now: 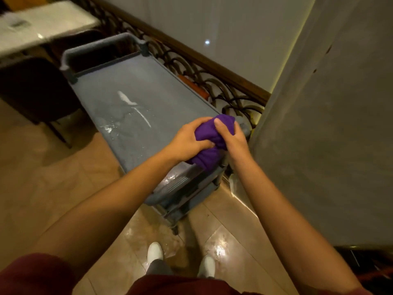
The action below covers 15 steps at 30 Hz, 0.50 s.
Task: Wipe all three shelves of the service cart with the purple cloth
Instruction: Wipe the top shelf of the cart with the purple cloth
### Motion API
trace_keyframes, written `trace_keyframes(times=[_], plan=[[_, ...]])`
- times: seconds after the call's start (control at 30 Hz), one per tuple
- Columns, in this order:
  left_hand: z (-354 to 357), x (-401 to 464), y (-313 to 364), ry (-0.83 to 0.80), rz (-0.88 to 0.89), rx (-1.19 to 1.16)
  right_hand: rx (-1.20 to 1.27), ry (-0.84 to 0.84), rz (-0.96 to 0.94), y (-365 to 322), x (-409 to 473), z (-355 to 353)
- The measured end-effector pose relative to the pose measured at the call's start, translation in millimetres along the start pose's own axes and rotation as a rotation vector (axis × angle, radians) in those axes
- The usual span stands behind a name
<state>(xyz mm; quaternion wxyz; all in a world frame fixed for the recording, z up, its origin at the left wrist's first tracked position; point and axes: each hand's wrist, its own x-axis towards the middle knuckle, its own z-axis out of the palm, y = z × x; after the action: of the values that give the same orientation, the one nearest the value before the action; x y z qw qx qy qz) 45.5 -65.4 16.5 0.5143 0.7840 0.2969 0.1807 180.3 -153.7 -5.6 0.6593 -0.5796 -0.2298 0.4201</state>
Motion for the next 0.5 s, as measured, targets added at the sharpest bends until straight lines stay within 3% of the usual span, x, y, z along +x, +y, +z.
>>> trace_keyframes(times=[0.1, 0.2, 0.37, 0.5], plan=[[-21, -16, 0, -0.019, -0.022, -0.167, 0.291, -0.275, 0.224, -1, -9, 23], [-42, -35, -12, 0.001, -0.057, -0.311, 0.266, -0.391, 0.260, -1, -16, 49], [-80, -69, -30, 0.148, -0.170, -0.494, -0.050, -0.271, 0.043, -6, -21, 107], [-103, -94, -40, 0.219, -0.235, -0.523, -0.053, -0.157, -0.096, -8, -22, 157]])
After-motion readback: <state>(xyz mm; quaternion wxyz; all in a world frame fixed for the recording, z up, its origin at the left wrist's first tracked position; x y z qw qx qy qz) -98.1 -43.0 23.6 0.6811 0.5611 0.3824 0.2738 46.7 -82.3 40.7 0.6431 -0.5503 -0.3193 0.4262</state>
